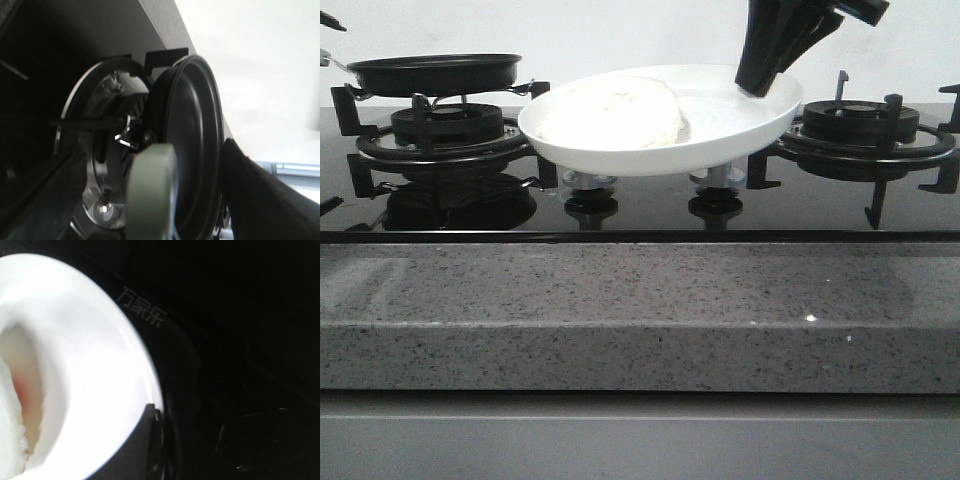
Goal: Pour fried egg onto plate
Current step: 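Release the pan handle and withdraw the left gripper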
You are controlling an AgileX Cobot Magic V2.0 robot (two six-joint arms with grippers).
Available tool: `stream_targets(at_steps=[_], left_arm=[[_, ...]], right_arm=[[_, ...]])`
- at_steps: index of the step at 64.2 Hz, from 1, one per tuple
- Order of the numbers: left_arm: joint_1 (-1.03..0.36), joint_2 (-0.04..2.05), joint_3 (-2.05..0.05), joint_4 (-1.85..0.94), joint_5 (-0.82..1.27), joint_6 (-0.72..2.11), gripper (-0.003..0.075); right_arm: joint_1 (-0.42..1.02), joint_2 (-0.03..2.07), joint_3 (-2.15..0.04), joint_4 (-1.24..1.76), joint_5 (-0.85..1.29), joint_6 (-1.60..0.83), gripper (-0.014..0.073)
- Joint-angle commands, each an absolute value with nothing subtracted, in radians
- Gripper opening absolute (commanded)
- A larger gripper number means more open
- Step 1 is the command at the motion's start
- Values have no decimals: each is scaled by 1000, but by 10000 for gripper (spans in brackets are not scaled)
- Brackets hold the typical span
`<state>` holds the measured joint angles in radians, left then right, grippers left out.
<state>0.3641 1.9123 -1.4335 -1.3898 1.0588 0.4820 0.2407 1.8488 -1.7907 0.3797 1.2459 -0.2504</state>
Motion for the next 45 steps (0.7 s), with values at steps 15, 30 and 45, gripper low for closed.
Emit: stream_targets(at_steps=[15, 30, 45], left_arm=[[362, 1838, -1461, -1330, 1165, 478, 543], [362, 1801, -1461, -1283, 1178, 455, 529], [362, 1756, -1461, -1203, 1199, 423, 415]], right_arm=[[240, 1793, -1820, 423, 1224, -254, -67], [240, 1793, -1820, 423, 1224, -254, -67], [240, 1793, -1820, 423, 1224, -254, -67]])
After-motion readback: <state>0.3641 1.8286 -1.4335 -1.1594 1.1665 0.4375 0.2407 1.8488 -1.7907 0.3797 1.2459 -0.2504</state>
